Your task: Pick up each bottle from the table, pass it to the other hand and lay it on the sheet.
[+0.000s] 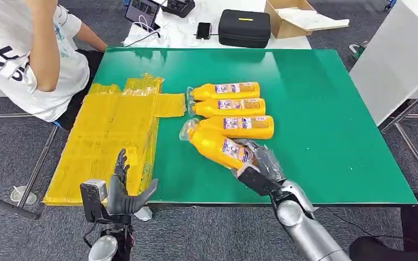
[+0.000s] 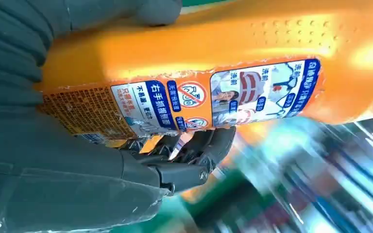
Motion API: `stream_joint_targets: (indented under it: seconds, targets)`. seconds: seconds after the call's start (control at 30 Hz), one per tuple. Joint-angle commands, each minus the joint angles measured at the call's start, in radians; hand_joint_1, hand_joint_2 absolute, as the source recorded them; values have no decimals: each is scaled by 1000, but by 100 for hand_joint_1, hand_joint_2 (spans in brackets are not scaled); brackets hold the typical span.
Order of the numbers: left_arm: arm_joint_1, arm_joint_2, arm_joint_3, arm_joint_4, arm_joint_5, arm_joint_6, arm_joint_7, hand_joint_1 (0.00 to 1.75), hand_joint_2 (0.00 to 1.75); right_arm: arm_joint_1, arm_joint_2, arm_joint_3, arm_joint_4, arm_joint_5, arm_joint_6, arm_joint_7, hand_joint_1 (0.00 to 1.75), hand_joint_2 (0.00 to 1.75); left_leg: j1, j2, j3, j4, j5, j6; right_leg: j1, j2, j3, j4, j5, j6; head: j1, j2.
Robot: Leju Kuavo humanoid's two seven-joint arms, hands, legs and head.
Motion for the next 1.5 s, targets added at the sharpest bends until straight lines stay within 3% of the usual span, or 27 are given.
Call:
stream_joint_targets:
  seconds: [0.03,0.23,0.43,0.7,0.77,0.8,0.83,1.0,1.27,1.3,1.37,1.5]
  targets:
    - [-47,32,-50,-50,112,-95,34,0,175,138,235,-210,-244,82,-286,-200,175,175,0,-2,5,1,-3,1,1,-4,5,1,-4,-3,0,0]
    - [-52,49,-73,-83,201,-203,69,0,175,155,260,-212,-152,97,-348,-260,175,175,0,-2,0,-1,-1,0,0,-1,1,0,-1,-1,0,0]
    - [-45,71,-118,-110,268,-341,91,0,175,148,304,-189,-31,34,-274,-310,175,175,-1,-1,0,-1,-1,-1,-1,1,0,-1,0,-1,0,0]
    - [-49,76,-125,-108,279,-364,97,0,175,145,300,-176,-16,23,-246,-305,175,175,-1,0,2,-1,-2,0,0,0,3,-1,-1,-1,0,0]
    - [-57,83,-139,-108,302,-412,102,0,175,137,320,-144,66,22,-183,-310,175,175,-1,-1,0,-1,-1,0,-1,0,0,-1,0,-1,0,0]
    - [-59,85,-146,-111,304,-421,105,0,175,130,328,-120,106,36,-185,-310,175,175,-1,1,6,-2,-3,1,0,1,6,-2,-2,-2,0,0]
    - [-63,86,-156,-113,302,-431,105,0,175,120,340,-80,160,43,-205,-310,175,175,0,0,1,-1,-1,-1,0,1,1,-1,0,-1,0,0]
    - [-86,81,-188,-73,304,-450,121,0,175,43,376,73,371,58,-267,-310,175,175,0,3,3,-2,-2,-1,0,4,3,-2,0,-2,0,0]
    - [-90,83,-190,-63,303,-450,120,0,175,36,376,78,379,51,-272,-310,175,175,0,1,0,-1,-1,0,0,1,0,-1,0,-1,0,0]
    - [-90,83,-189,-64,303,-449,120,0,175,35,373,81,378,47,-264,-310,175,175,0,3,6,-2,-3,1,0,1,6,-3,-2,-2,0,0]
    - [-94,82,-192,-55,302,-447,122,0,175,21,379,109,414,89,-279,-310,175,175,0,1,0,-1,-1,0,0,0,0,-1,-1,-1,0,0]
    - [-114,75,-189,-13,325,-458,138,0,175,-7,415,155,487,139,-290,-310,175,175,0,2,2,-2,-1,0,0,1,2,-1,-1,-2,0,0]
